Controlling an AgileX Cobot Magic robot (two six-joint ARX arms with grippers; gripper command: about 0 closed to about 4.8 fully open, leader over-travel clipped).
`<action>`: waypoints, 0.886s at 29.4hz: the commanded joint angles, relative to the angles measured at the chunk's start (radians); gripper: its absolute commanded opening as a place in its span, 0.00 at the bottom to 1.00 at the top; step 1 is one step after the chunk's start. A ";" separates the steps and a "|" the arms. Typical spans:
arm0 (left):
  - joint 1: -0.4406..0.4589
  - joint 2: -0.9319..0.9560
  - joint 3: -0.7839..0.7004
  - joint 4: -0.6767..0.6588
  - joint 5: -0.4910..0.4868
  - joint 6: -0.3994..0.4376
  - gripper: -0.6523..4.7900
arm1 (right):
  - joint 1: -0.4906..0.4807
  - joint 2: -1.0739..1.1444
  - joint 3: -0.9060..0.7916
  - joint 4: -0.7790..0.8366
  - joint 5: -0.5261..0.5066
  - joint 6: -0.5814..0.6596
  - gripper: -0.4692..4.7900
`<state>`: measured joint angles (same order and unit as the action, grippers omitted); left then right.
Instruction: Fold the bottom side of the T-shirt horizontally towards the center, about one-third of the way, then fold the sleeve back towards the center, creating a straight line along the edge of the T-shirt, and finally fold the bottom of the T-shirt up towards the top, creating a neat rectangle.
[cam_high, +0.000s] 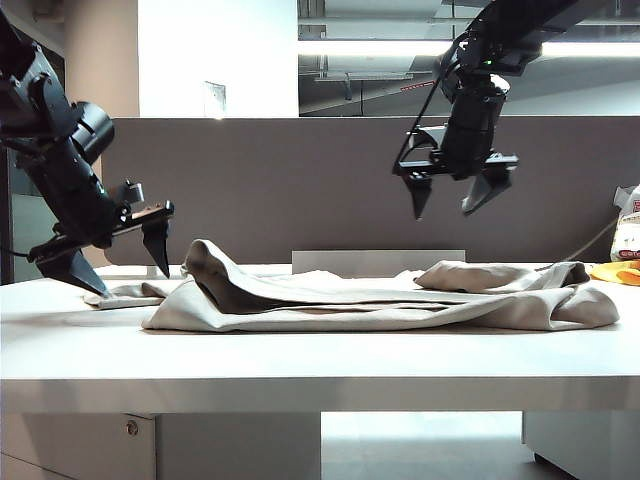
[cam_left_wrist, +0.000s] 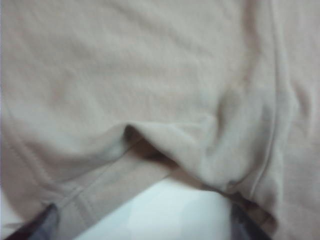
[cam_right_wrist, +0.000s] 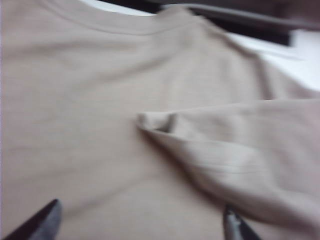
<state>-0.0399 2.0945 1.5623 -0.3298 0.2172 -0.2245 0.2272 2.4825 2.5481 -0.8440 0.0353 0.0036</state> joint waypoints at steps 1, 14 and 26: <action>0.016 0.008 0.047 0.005 -0.001 0.007 0.89 | 0.014 -0.008 0.004 -0.001 -0.063 0.026 0.79; 0.086 0.017 0.204 -0.117 -0.066 0.009 0.89 | 0.016 -0.007 0.003 -0.027 -0.109 0.034 0.79; 0.089 0.062 0.206 -0.118 -0.083 0.030 0.89 | 0.017 -0.007 0.003 -0.047 -0.127 0.053 0.79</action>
<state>0.0463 2.1548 1.7615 -0.4503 0.1528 -0.1986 0.2409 2.4825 2.5454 -0.8864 -0.0872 0.0528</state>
